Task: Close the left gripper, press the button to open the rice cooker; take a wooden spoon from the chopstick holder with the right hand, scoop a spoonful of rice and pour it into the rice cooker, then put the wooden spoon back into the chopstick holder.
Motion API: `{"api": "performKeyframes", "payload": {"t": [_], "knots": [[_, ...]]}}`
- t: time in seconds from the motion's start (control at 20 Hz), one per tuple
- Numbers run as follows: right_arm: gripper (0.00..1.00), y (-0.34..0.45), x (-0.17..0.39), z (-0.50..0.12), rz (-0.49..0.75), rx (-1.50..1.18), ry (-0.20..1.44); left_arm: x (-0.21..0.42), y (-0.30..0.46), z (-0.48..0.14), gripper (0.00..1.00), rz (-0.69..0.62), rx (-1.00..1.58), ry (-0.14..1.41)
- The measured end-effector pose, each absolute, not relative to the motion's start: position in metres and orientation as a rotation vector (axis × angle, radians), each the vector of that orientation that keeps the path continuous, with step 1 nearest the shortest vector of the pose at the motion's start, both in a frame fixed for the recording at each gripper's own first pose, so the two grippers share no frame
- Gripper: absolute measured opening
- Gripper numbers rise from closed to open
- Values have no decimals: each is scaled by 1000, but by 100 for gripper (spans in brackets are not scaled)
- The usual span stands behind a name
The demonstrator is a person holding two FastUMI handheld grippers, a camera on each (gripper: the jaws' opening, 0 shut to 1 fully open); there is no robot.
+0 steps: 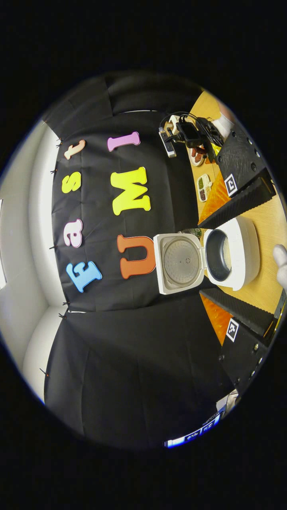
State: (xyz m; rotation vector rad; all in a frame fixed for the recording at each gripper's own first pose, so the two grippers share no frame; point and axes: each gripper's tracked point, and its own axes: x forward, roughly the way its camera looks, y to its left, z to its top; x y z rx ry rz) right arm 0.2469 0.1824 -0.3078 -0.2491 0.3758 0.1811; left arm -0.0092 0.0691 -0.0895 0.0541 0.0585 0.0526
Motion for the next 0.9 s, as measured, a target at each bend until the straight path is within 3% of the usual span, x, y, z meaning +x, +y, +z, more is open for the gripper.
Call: {"api": "performKeyframes", "payload": {"t": [0.2,0.4,0.7,0.9], "knots": [[29,197,246,-322,223,-399,391,-10,72,-92,95,62,44,65],[29,209,240,-330,239,-350,422,-11,78,-89,95,73,43,58],[28,224,230,-338,266,-148,476,-14,86,-93,95,89,38,72],[29,236,224,-340,279,129,521,-14,90,-91,95,94,42,70]]}}
